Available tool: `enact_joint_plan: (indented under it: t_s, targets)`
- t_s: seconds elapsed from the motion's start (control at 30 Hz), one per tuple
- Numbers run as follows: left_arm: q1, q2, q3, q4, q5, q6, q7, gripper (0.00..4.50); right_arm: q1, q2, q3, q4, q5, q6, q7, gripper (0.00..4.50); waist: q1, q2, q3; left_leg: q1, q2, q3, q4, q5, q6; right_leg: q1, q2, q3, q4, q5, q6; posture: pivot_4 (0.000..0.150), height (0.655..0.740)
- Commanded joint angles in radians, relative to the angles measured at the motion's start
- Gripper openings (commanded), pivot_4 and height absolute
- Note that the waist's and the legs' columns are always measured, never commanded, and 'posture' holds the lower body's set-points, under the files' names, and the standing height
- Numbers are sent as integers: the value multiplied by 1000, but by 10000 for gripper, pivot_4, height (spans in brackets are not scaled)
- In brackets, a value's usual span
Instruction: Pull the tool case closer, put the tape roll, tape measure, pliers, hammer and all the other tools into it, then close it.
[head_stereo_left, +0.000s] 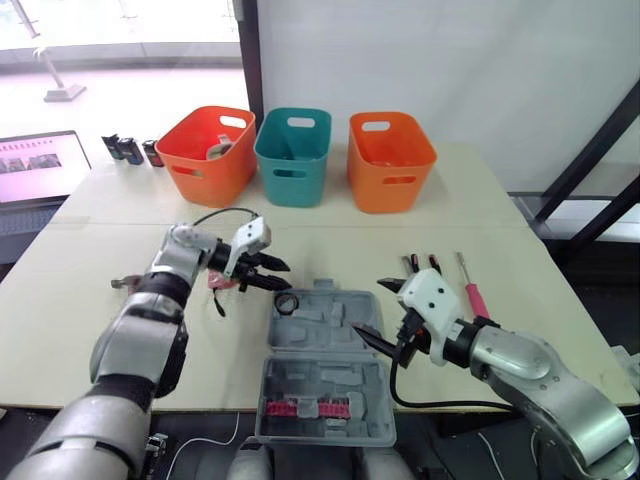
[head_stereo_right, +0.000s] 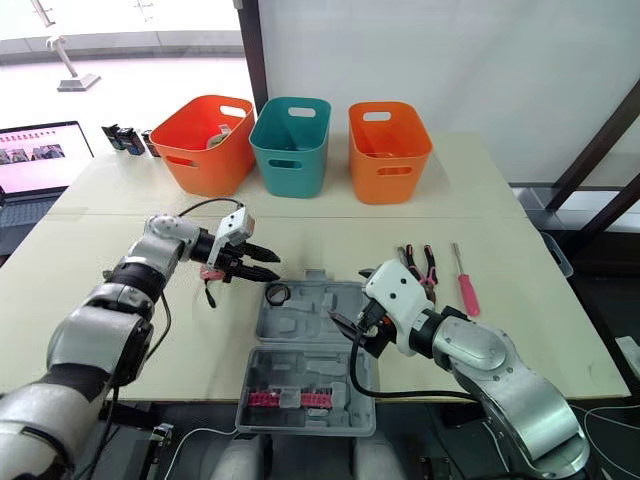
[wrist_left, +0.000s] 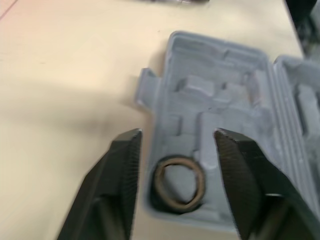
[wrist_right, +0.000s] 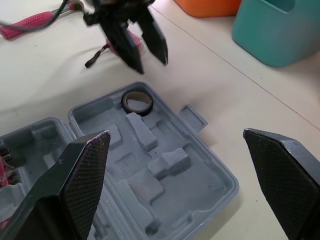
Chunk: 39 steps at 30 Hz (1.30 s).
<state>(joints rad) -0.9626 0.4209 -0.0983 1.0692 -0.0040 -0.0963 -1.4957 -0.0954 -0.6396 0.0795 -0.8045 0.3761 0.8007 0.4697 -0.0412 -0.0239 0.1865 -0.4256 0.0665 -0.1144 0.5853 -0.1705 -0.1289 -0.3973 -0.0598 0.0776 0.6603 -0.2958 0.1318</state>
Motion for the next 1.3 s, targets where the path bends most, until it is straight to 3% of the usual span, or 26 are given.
enact_joint_plan:
  t_s: [0.03, 0.4, 0.5, 1.3]
  targets:
    - [57, -5, 33, -123, -60, 10, 6, 26548, 2, 1, -19, -19, -4, -24, 2, 45000, 1, 0, 0, 0, 0, 0, 0, 0, 0, 0, 0, 0, 0, 0, 0, 1500, 7400]
    - [182, -23, 24, -199, -69, -81, 117, 26548, 4, 1, -13, -6, -20, -34, 4, 45000, 0, 0, 0, 1, 0, 0, 0, 0, 0, 0, 0, 0, 0, 0, 0, 1500, 7400]
    - [183, -23, 20, -218, -71, -69, 127, 18419, 9, 5, -10, -11, -23, -31, 0, 45000, 1, 0, 0, 0, 0, 0, 1, 0, 0, 1, 0, 0, 0, 0, 0, 1500, 7400]
    - [195, 0, -108, -42, 100, -285, 240, 18419, 32, 2, -32, -37, -24, -15, -4, 45000, 1, 0, 0, 1, 0, 0, 1, 0, 0, 2, 0, 0, 0, 0, 0, 1500, 7400]
